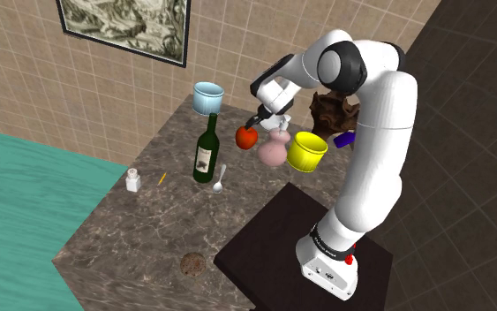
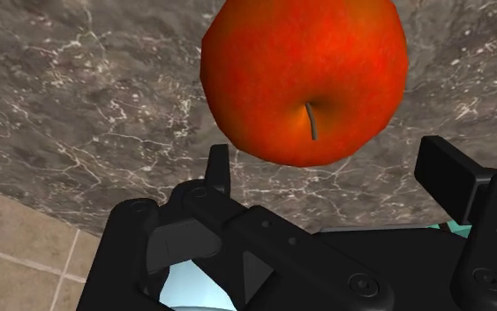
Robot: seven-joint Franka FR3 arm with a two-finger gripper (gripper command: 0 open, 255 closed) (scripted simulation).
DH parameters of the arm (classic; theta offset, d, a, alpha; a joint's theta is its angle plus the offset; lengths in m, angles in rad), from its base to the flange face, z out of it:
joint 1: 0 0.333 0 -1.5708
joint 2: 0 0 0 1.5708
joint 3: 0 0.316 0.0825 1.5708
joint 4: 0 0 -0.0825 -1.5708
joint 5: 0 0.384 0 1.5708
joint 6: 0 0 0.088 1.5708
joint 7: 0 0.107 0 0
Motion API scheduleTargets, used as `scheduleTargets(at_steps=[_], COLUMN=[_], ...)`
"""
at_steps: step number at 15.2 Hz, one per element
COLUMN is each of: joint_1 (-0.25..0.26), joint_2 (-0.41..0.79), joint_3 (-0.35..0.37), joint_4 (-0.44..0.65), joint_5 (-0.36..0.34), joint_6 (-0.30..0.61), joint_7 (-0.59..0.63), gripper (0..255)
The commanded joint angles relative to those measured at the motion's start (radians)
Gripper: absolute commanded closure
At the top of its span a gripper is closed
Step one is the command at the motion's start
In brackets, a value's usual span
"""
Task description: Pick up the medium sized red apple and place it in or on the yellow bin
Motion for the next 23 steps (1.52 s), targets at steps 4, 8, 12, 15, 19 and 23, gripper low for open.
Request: scheduleTargets(at_steps=[4,8,12,15,19,23], joint_1=[-0.005,-0.005,-0.005,-0.005,0.009,0.035], joint_2=[0.016,0.016,0.016,0.016,-0.006,-0.048], joint_3=[0.007,0.007,0.007,0.007,-0.011,-0.046], joint_4=[0.012,0.012,0.012,0.012,0.006,-0.002], joint_5=[0.010,0.010,0.010,0.010,-0.020,-0.081], joint_6=[0.002,0.002,0.002,0.002,-0.011,-0.037], joint_7=[-0.006,-0.006,-0.006,-0.006,0.022,0.076], gripper=[0,255,255,255,255,255])
